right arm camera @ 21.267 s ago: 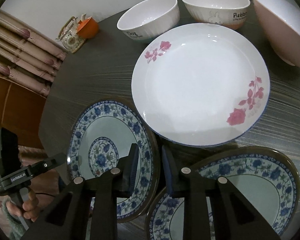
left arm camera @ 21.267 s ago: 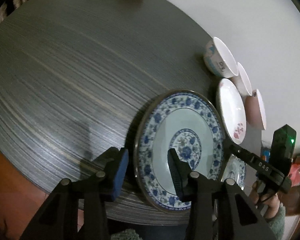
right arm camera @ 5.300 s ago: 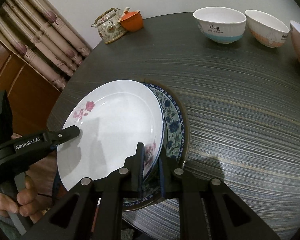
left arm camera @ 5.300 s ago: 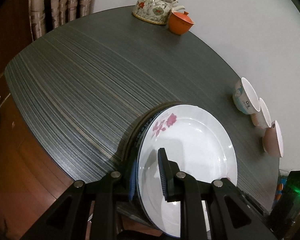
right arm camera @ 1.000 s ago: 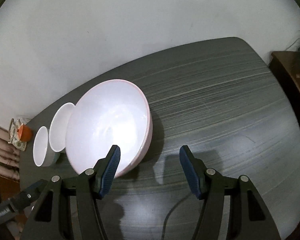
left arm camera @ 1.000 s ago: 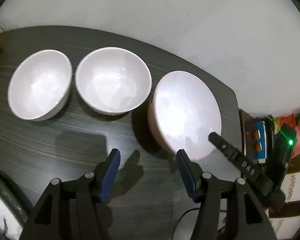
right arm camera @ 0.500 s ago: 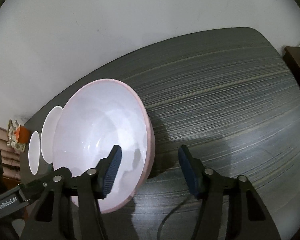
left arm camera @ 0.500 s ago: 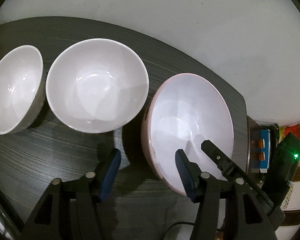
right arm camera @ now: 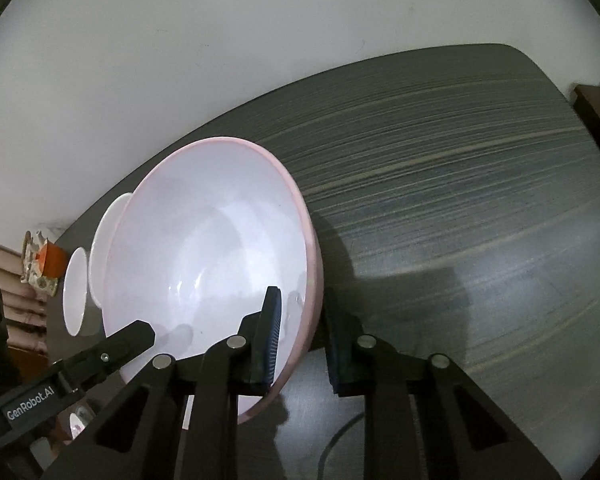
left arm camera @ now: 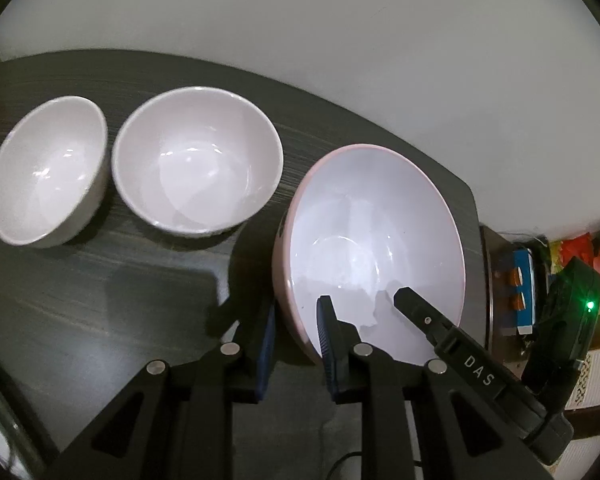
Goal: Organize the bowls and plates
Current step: 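Grasp the pink-rimmed bowl rim with both grippers, then lift and carry the pink-rimmed bowl beside the plate stack with both grippers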
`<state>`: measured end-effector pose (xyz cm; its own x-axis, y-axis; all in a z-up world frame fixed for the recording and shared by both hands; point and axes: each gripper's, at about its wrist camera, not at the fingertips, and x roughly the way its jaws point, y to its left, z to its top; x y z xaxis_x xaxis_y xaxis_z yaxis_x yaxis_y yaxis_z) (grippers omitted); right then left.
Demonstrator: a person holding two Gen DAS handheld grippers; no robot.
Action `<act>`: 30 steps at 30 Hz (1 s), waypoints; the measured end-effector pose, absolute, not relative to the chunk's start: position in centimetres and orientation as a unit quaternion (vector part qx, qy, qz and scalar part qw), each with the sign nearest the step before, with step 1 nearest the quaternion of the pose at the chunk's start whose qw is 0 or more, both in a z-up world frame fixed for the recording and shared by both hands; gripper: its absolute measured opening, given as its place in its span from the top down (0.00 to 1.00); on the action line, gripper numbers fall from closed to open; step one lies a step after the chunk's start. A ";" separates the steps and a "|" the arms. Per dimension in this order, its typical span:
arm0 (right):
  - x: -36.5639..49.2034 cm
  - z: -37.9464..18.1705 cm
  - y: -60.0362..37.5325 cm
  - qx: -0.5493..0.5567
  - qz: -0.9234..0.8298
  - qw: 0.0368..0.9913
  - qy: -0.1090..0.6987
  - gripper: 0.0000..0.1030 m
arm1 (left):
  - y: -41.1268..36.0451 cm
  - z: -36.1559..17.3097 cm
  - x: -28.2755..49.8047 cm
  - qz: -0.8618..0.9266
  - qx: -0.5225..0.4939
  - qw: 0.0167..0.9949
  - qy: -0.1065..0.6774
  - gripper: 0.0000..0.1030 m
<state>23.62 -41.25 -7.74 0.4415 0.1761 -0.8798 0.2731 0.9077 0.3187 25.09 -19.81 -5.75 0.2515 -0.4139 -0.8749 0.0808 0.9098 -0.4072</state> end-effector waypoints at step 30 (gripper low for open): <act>7.2 -5.6 -27.0 0.198 0.018 0.812 0.549 0.81 | -7.3 -3.7 6.5 -0.114 -0.128 0.782 0.599 0.80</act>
